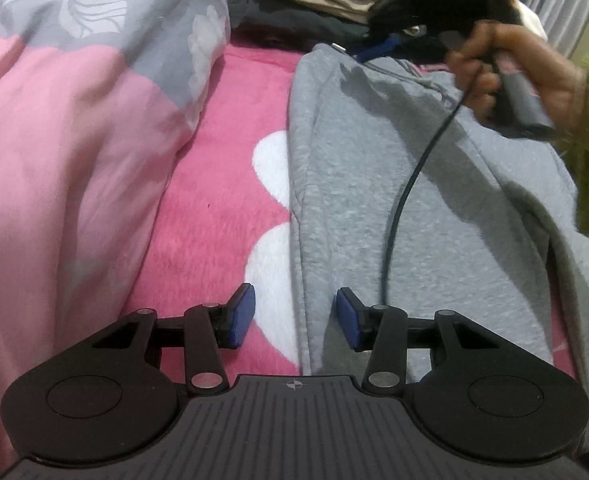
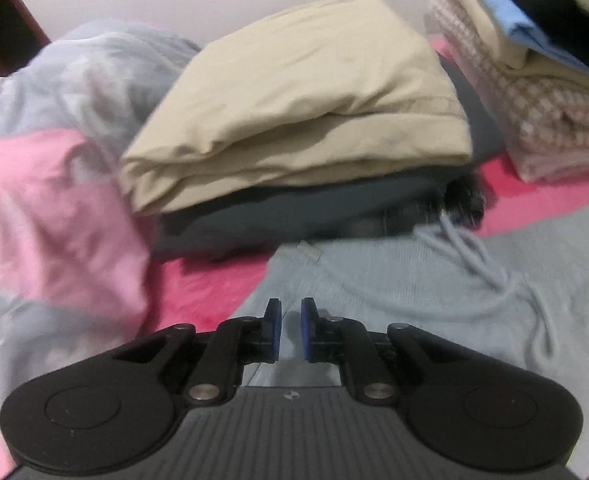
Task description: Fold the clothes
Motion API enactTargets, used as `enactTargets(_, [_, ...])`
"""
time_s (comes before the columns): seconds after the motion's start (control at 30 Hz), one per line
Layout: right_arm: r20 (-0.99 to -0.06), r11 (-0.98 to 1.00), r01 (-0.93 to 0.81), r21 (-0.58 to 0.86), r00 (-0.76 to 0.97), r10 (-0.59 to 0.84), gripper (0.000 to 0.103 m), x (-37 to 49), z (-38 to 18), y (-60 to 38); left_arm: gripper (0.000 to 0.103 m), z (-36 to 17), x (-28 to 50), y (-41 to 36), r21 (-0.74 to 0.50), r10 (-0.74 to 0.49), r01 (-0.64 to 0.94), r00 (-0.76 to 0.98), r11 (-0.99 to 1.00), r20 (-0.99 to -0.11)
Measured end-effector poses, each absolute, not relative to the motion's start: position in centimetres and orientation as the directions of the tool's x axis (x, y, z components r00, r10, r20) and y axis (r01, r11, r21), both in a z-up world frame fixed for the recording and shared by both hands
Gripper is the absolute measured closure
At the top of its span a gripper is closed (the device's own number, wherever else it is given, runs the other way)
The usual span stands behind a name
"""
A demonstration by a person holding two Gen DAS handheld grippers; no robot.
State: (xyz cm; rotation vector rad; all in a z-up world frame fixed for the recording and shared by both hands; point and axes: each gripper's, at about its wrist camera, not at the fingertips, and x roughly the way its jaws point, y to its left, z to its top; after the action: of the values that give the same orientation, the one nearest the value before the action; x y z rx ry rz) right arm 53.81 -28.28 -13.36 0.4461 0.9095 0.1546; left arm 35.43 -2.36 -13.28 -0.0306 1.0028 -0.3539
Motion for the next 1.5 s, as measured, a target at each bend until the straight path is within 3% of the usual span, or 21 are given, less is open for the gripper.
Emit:
enactTargets(0.33, [-0.707,0.795,0.108,0.597,0.539,0.458,0.092,46.5,-11.4,-28.7,0.058,-13.0,34.2,-2.3,-0.222,-0.313,0.246,0.448,0.944,-0.837])
enactTargets(0.8, [-0.831,0.863,0.221,0.453,0.455,0.32,0.092,43.8,-15.5,-30.5,0.058,-12.9,32.8,-1.3,-0.244,-0.309,0.198,0.448,0.949,-0.839])
enactTargets(1.5, [-0.851,0.904,0.195,0.379,0.457,0.259,0.091,42.6,-14.2,-30.9,0.055,-13.2,33.3,-1.8,-0.222,-0.289,0.199,0.428,0.954,-0.856])
